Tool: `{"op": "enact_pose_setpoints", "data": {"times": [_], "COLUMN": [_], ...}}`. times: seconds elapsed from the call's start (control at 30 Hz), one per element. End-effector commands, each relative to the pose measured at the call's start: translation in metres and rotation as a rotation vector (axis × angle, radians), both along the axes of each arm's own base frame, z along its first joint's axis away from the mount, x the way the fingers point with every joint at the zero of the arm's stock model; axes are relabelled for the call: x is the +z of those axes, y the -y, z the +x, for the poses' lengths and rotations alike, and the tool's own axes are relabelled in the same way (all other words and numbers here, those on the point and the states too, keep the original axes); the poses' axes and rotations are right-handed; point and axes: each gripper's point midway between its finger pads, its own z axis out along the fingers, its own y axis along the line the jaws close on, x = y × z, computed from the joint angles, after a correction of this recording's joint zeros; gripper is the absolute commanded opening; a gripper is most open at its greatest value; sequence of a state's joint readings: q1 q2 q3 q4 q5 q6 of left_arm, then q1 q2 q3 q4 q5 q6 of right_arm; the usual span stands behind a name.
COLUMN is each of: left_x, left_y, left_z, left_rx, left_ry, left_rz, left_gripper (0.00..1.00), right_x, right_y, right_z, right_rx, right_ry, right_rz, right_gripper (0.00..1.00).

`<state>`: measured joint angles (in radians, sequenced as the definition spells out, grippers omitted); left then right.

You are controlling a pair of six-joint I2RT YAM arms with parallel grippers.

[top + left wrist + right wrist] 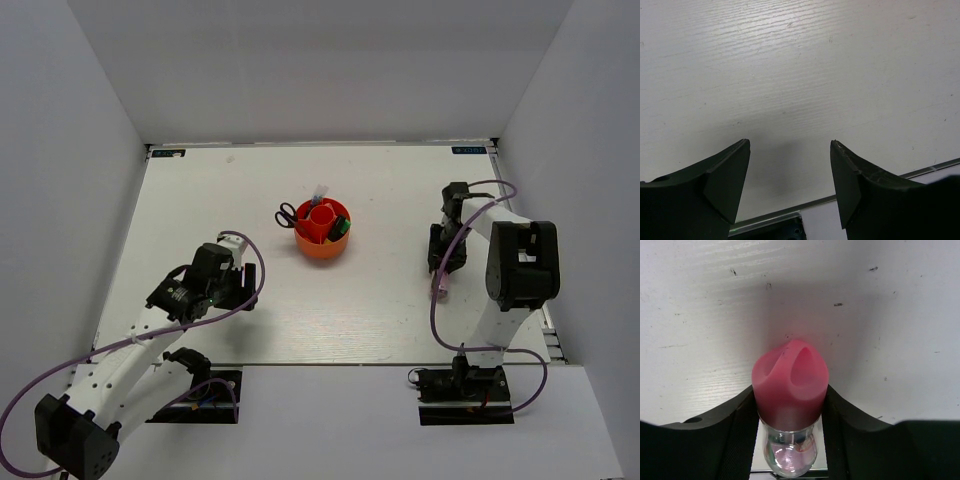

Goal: Sort the stationery into containers
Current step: Pick up the stationery from the center of the board, then place the stationery in the storage box.

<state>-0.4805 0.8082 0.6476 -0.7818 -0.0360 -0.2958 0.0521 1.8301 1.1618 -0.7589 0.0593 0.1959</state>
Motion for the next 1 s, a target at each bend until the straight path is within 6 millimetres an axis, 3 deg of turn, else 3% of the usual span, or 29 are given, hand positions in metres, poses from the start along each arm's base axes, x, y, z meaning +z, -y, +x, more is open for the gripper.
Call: {"op": "enact_pose_setpoints", "data": {"times": [0.0,0.17,0.2,0.27,0.3,0.33,0.37,0.5,0.53,0.6,0.73,0.87,0.93,0.97], "left_x": [0.001,0.000,0.000,-0.001,0.000,0.000,0.000,-0.002,-0.001,-0.002,-0.002,-0.002,-0.002,-0.001], "left_y": [0.001,0.000,0.000,0.000,0.000,0.000,0.000,-0.002,-0.001,-0.002,-0.003,-0.004,-0.005,-0.005], "left_z": [0.001,0.002,0.002,0.001,0.002,0.003,0.003,0.003,0.003,0.004,0.004,0.004,0.004,0.004], "left_rx": [-0.003,-0.001,-0.003,0.000,-0.002,-0.001,0.000,0.005,0.003,0.009,0.014,0.018,0.020,0.022], "left_ry": [0.008,0.003,0.005,0.001,0.005,0.007,0.007,0.002,0.003,0.008,0.002,0.009,0.012,0.014], "left_rz": [-0.003,-0.002,-0.001,0.002,0.002,0.003,0.005,0.012,0.011,0.014,0.016,0.021,0.022,0.024], "left_gripper": [0.76,0.76,0.76,0.76,0.76,0.76,0.76,0.76,0.76,0.76,0.76,0.76,0.76,0.76], "right_x": [-0.008,0.031,0.056,0.079,0.112,0.130,0.152,0.224,0.230,0.264,0.301,0.316,0.313,0.312], "right_y": [-0.016,-0.035,-0.039,-0.058,-0.064,-0.082,-0.087,-0.136,-0.142,-0.169,-0.226,-0.275,-0.305,-0.310], "right_z": [-0.001,0.016,0.032,0.040,0.060,0.061,0.072,0.089,0.091,0.098,0.103,0.098,0.091,0.090], "right_rx": [-0.003,0.076,0.113,0.183,0.215,0.266,0.315,0.488,0.508,0.598,0.716,0.785,0.860,0.879], "right_ry": [-0.008,0.108,0.194,0.253,0.346,0.373,0.436,0.561,0.571,0.664,0.817,0.882,0.909,0.916], "right_rz": [0.104,0.210,0.224,0.326,0.350,0.452,0.466,0.592,0.603,0.645,0.744,0.856,0.906,0.916], "right_gripper": [0.00,0.00,0.00,0.00,0.00,0.00,0.00,0.00,0.00,0.00,0.00,0.00,0.00,0.00]}}
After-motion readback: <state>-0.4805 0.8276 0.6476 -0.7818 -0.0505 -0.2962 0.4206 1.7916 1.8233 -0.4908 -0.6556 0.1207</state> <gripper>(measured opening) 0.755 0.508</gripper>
